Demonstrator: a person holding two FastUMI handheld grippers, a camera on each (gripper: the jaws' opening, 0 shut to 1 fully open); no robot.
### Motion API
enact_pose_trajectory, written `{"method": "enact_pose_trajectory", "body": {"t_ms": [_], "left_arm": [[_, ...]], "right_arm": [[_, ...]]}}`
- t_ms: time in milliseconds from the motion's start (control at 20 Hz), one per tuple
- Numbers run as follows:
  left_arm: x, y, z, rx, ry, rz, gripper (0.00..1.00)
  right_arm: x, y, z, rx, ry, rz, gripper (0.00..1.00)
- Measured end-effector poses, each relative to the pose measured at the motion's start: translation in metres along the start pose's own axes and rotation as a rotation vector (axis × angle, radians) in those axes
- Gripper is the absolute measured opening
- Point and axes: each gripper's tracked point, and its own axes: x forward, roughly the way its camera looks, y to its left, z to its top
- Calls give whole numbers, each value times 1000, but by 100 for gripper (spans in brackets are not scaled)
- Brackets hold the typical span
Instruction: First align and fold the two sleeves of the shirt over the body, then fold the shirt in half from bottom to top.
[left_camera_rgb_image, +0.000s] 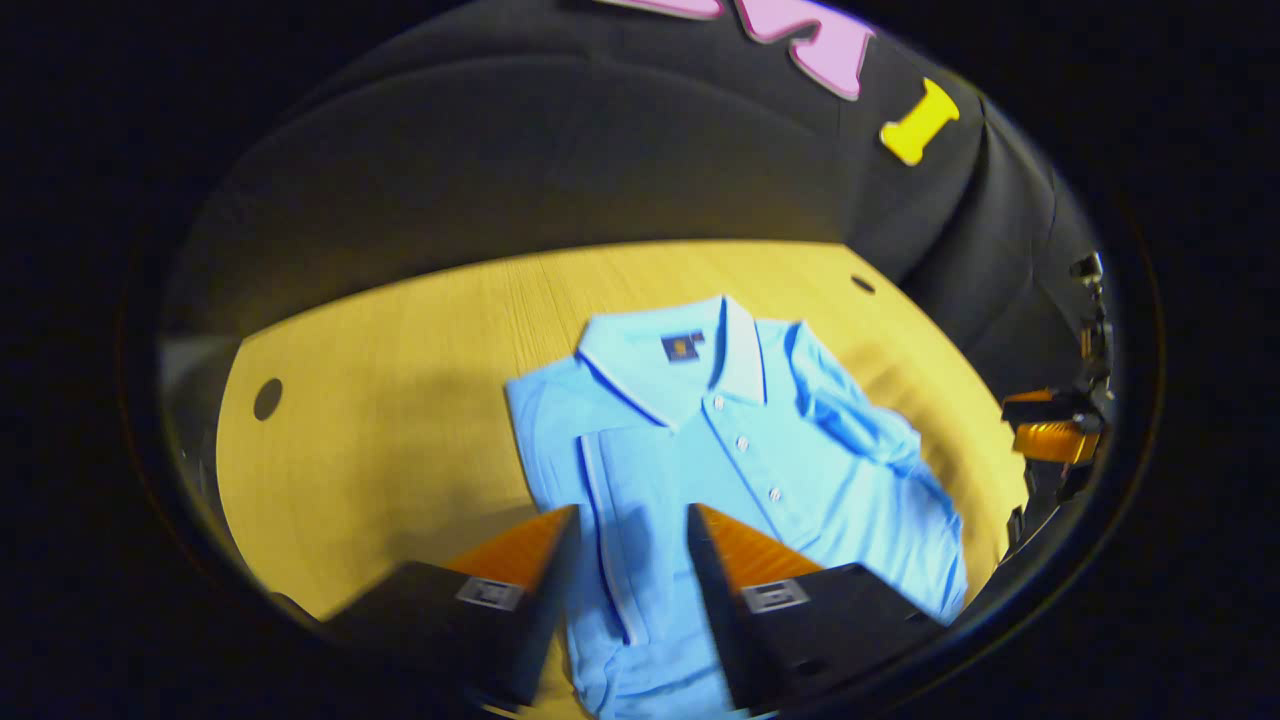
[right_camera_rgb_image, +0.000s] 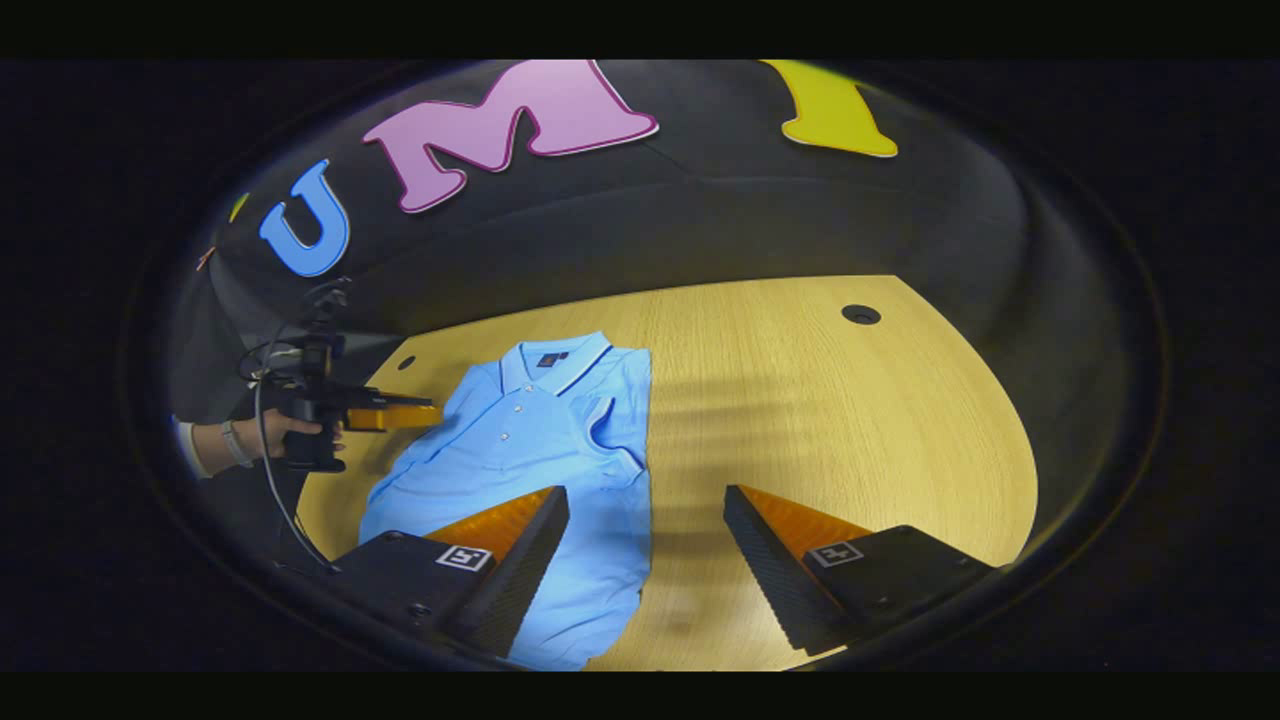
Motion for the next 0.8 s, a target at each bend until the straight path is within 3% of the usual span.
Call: {"method": "enact_pose_trajectory", "body": {"t_ms": [50,250,400,650,800], "left_arm": [[-5,-1,4,-3,-13,2,84],[-55,-14,13,-25,-94,-49,83],[-111,-19,-9,-66,-128,-90,83],[-171,-14,-114,-120,-76,-65,84],[-181,-29,-179,-212,-3,-72,85]], "right_arm": [[-2,-1,-3,1,2,0,98],[-15,-1,-9,24,-6,4,98],[-29,1,-29,37,11,6,98],[-58,18,-69,61,40,16,98],[-72,26,-105,91,68,4,98]]}}
